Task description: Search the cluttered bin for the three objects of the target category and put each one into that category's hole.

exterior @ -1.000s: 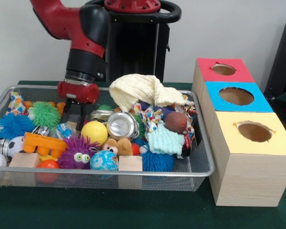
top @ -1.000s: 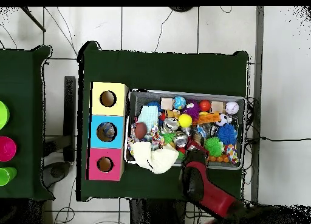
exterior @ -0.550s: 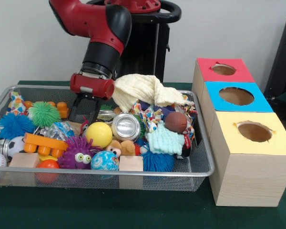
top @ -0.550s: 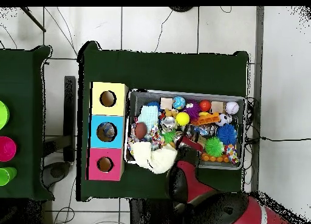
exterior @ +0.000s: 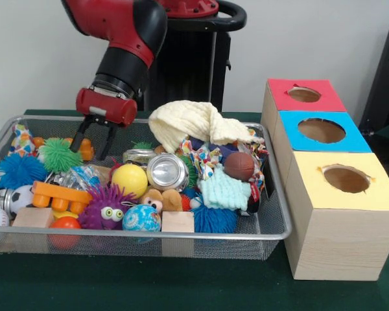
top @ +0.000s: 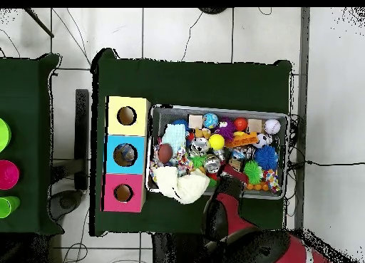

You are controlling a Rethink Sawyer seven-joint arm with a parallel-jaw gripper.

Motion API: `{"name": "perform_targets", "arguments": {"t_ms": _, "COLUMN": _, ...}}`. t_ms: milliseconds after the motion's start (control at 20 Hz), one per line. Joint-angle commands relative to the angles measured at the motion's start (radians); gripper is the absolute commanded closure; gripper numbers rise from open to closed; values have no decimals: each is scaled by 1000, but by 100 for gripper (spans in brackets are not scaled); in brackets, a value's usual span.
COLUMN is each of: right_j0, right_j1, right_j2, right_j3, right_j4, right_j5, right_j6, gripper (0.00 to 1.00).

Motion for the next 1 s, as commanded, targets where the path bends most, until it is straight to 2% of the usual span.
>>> {"name": "perform_targets", "arguments": {"t_ms": 50, "right_j0": -24, "right_j1": 8, "right_j2": 33, "right_j3": -129, "right_j4": 46, "right_j5": 29, "right_j6": 211, "gripper": 0}}
{"name": "perform_targets", "arguments": {"t_ms": 100, "right_j0": -28, "right_j1": 9, "right_j2": 37, "right_j3": -130, "right_j4": 48, "right_j5": 44, "right_j6": 214, "gripper": 0}}
{"name": "perform_targets", "arguments": {"t_ms": 300, "right_j0": -41, "right_j1": -16, "right_j2": 51, "right_j3": -132, "right_j4": 52, "right_j5": 245, "right_j6": 168, "gripper": 0}}
{"name": "perform_targets", "arguments": {"t_ms": 600, "right_j0": -45, "right_j1": 15, "right_j2": 44, "right_j3": -170, "right_j4": 12, "right_j5": 351, "right_j6": 129, "gripper": 0}}
{"name": "perform_targets", "arguments": {"t_ms": 750, "right_j0": -50, "right_j1": 27, "right_j2": 50, "right_j3": -194, "right_j4": -2, "right_j5": 453, "right_j6": 105, "gripper": 0}}
{"name": "perform_targets", "arguments": {"t_ms": 1000, "right_j0": -46, "right_j1": 24, "right_j2": 49, "right_j3": -218, "right_j4": -31, "right_j5": 551, "right_j6": 90, "gripper": 0}}
